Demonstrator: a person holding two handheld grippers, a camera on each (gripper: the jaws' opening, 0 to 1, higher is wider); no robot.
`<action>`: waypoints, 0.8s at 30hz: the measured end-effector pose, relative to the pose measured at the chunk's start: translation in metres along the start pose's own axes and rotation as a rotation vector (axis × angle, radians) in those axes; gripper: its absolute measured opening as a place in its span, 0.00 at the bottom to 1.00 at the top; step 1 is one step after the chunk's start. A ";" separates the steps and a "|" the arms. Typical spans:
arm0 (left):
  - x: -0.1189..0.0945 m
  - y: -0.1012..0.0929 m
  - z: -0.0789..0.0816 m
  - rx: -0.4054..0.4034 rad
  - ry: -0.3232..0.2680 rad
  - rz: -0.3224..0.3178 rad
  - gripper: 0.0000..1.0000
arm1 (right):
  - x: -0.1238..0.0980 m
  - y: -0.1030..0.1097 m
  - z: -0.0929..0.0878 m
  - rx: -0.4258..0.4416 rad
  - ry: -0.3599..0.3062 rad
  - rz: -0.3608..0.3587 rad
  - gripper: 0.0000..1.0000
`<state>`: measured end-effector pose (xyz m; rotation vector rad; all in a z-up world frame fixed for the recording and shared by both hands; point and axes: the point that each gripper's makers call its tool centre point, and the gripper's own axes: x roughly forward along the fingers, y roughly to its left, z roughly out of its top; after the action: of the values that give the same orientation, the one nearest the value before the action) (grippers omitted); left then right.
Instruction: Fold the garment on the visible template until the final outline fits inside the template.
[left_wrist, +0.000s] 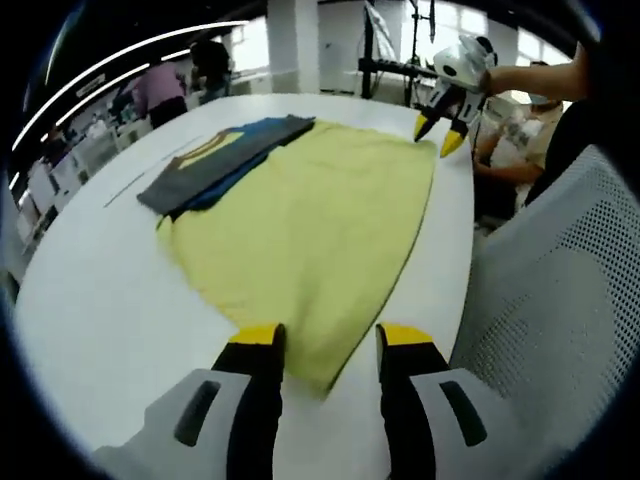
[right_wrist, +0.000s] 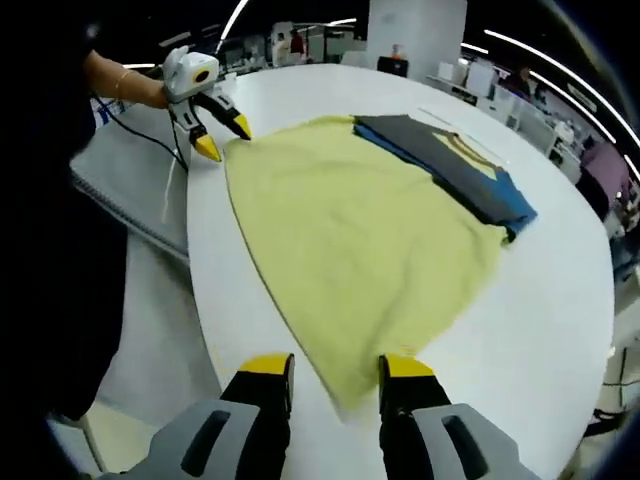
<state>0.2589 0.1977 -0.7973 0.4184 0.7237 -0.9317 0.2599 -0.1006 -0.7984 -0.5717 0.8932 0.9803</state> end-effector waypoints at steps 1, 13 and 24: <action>0.000 0.000 -0.001 0.001 0.004 -0.001 0.32 | 0.001 0.000 -0.002 -0.008 0.008 0.000 0.29; 0.002 0.004 -0.004 -0.001 0.035 -0.002 0.25 | 0.005 -0.004 -0.004 -0.007 0.026 0.017 0.18; 0.004 0.015 -0.002 -0.062 0.041 0.053 0.09 | 0.007 -0.016 -0.002 0.027 0.011 -0.026 0.03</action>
<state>0.2724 0.2053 -0.8010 0.4007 0.7731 -0.8503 0.2751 -0.1064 -0.8052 -0.5652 0.9055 0.9414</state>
